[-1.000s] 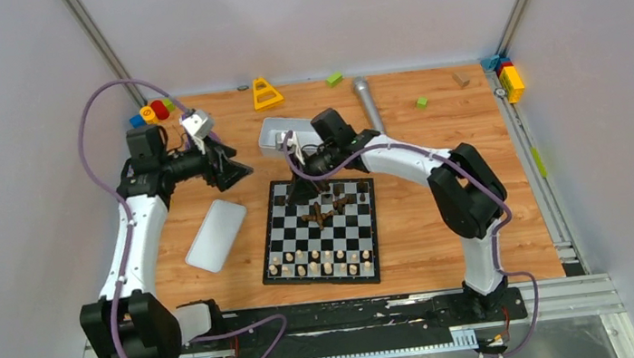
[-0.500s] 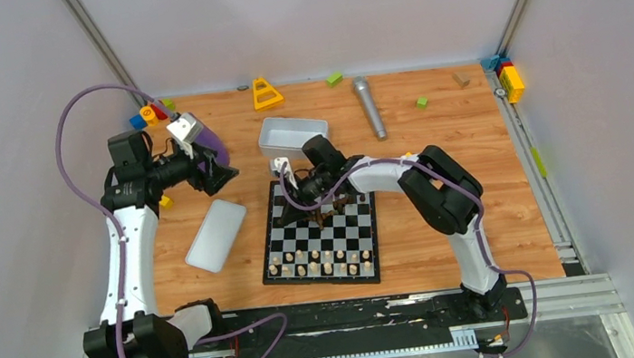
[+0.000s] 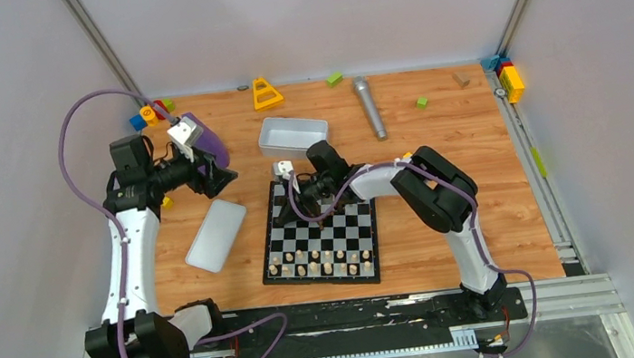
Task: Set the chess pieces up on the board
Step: Place the chess piece on the chessboard.
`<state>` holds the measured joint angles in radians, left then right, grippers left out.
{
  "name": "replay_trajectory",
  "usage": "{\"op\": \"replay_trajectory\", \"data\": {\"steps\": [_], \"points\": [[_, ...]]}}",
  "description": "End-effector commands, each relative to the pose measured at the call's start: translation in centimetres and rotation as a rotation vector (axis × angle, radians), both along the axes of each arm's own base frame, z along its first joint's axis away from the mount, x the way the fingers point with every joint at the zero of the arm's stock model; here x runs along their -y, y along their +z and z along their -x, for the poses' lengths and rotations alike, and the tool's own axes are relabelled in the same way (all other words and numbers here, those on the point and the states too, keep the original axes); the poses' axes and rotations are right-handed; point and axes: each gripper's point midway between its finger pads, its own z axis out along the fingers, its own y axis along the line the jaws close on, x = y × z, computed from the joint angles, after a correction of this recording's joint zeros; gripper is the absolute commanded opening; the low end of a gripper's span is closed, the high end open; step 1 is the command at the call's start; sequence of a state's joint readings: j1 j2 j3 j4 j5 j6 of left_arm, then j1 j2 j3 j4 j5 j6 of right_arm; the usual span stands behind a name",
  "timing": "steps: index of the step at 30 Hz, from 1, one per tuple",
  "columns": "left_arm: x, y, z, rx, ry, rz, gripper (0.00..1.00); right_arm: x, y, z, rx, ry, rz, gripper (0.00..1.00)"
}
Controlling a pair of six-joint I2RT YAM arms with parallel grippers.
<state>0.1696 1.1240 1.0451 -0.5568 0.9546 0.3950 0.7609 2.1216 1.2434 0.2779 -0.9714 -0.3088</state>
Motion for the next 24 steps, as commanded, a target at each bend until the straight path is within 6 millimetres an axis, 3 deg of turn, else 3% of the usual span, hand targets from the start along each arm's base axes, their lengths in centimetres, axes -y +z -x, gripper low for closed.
{"op": "replay_trajectory", "data": {"steps": [1, 14, 24], "points": [[-0.2, 1.0, 0.0, 0.055, 0.008, -0.002, 0.85, -0.7, 0.6, -0.3, 0.067, 0.017, -0.07, 0.08], [-0.3, 1.0, 0.3, 0.061, 0.012, -0.005, 0.86, -0.2, 0.3, 0.2, 0.093, 0.001, -0.08, 0.23], [-0.6, 0.2, 0.5, 0.057, 0.012, -0.036, 0.87, 0.2, 1.9, 0.2, 0.113, -0.009, -0.082, 0.36]]}}
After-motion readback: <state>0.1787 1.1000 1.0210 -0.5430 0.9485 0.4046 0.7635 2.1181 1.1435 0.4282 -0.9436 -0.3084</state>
